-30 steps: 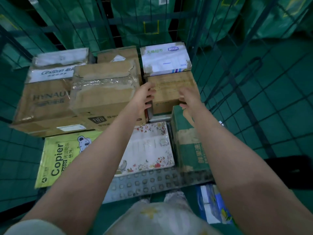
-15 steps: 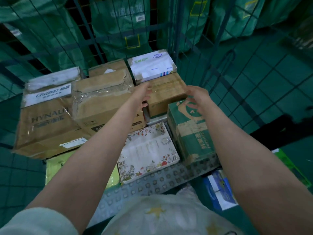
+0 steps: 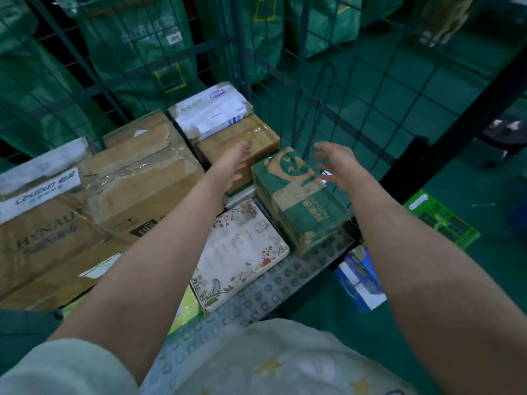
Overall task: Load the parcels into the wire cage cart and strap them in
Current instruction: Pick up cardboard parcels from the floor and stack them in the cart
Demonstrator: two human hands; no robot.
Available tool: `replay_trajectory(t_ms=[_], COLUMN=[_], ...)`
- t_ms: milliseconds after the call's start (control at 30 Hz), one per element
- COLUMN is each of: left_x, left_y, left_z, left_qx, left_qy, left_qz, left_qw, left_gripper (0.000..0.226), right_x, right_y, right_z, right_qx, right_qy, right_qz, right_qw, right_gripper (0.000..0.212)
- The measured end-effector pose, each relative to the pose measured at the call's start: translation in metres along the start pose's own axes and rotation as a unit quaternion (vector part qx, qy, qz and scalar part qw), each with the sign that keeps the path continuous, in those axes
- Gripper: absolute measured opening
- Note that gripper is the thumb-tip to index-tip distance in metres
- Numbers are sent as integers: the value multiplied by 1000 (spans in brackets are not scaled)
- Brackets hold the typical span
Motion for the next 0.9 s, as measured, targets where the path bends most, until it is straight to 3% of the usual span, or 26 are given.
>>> replay_trajectory(t_ms=[133, 433, 733, 900], left_x=[17, 82, 169, 217], left_y=[-3, -48, -106, -130], left_z=[-42, -150, -273, -335], left_qx=[-22, -72, -116, -150], left_qy=[-34, -93, -212, -275], left_qz=[1, 7, 17, 5], left_qw=[999, 993, 970, 950], left_gripper=[38, 23, 11, 16], right_x=[16, 84, 186, 241], right_y=[19, 103, 198, 243], right_z=[41, 146, 268, 319], right_qx=[5, -29, -84, -111], right_qy=[25, 87, 203, 264], right_qz=[-3, -47, -73, -95], right_qw=[1000, 995, 973, 953], right_gripper=[39, 34, 18, 36])
Point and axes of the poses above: each hand's wrist, its own x-axis away from the middle knuckle, its own z-axis out of the back of the hand, y = z × x, the point moved 6 cm from there along -x, towards the middle knuckle, and after that the axes turned 11 degrees about x, right-handed, at the moved point
